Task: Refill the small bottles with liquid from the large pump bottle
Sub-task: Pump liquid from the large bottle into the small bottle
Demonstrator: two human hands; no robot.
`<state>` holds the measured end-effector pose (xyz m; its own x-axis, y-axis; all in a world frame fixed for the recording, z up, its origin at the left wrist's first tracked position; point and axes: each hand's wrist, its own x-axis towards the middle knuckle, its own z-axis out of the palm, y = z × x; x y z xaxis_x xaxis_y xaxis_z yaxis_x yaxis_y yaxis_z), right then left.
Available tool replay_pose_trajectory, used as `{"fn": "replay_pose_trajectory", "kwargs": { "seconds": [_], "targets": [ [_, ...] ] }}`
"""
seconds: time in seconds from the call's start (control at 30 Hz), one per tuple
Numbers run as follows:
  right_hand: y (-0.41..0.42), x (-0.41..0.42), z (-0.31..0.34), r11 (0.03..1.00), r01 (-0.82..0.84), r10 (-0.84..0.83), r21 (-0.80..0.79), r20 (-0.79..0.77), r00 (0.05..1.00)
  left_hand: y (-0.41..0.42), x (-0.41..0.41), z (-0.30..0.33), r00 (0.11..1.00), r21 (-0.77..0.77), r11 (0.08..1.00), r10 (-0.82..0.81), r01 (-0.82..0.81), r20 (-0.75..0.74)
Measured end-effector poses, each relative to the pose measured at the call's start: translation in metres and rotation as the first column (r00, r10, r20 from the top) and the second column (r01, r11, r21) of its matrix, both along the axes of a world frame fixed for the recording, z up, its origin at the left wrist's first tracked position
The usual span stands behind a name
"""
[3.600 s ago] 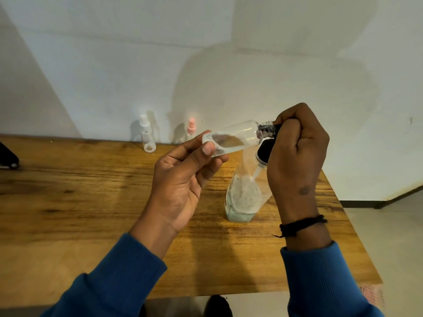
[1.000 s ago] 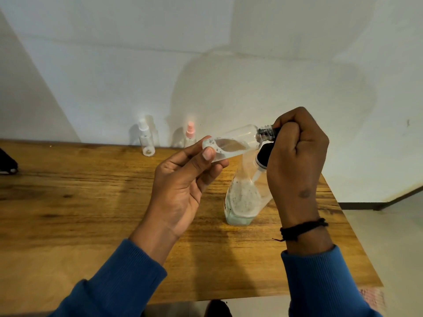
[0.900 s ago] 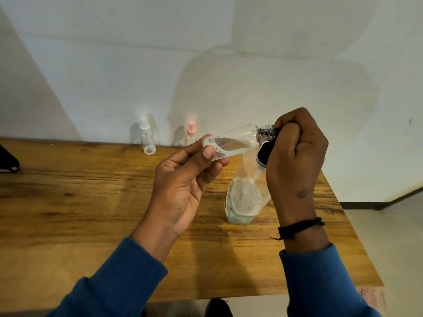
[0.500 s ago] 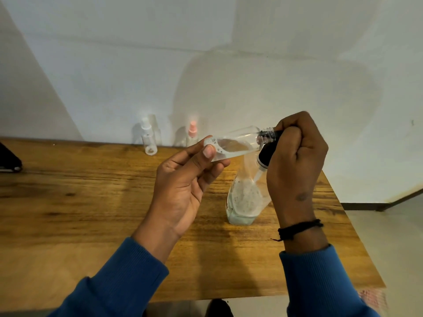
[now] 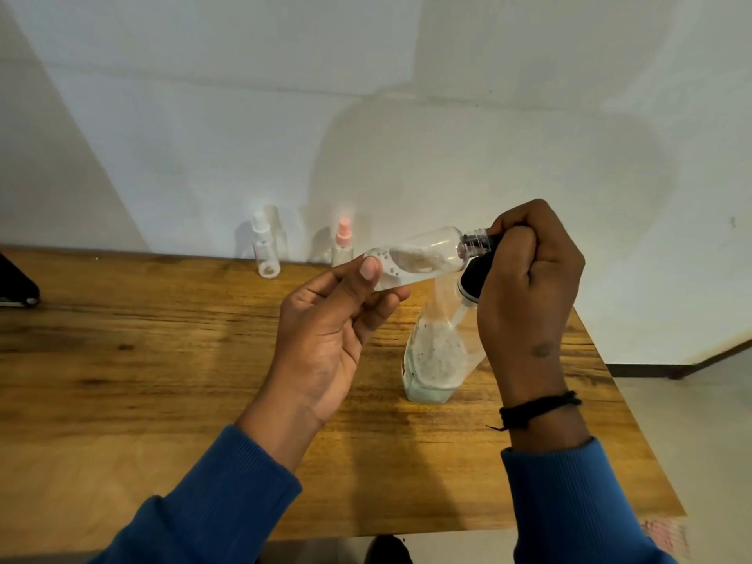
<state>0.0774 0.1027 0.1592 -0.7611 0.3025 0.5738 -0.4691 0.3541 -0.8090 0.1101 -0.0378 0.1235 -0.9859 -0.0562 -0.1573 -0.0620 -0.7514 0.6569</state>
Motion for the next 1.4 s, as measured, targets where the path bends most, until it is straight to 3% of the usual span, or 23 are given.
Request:
{"fn": "replay_pose_trajectory", "kwargs": {
  "seconds": [0.3,0.47,0.63,0.83,1.4],
  "targets": [
    [-0.0026,0.0008,-0.0029,1.0,0.003,-0.003,-0.021,-0.005,1.0,-0.0002,0.0006,0.0009,1.0,0.009,1.0,0.009,-0.01,0.024],
    [0.002,0.0012,0.0034,0.997,0.032,-0.031,0.065,-0.02,0.999,0.001,0.0005,0.0007,1.0,-0.013,1.0,-0.012,0.012,-0.001],
    [-0.0037,0.0029,-0.0021,1.0,0.027,-0.027,0.004,-0.012,1.0,-0.0016,0.0008,0.0,1.0,-0.027,1.0,-0.01,0.01,-0.015],
    [0.0015,0.0017,0.0015,0.995,0.063,-0.061,0.073,-0.027,0.998,-0.0018,0.0012,0.0012,0.998,-0.019,0.999,-0.045,0.044,-0.04],
    [0.0001,-0.0005,-0.0038,0.999,0.04,-0.039,0.032,-0.023,0.999,-0.0031,-0.0002,-0.0005,0.999,0.006,0.999,-0.031,0.031,-0.025]
  ]
}}
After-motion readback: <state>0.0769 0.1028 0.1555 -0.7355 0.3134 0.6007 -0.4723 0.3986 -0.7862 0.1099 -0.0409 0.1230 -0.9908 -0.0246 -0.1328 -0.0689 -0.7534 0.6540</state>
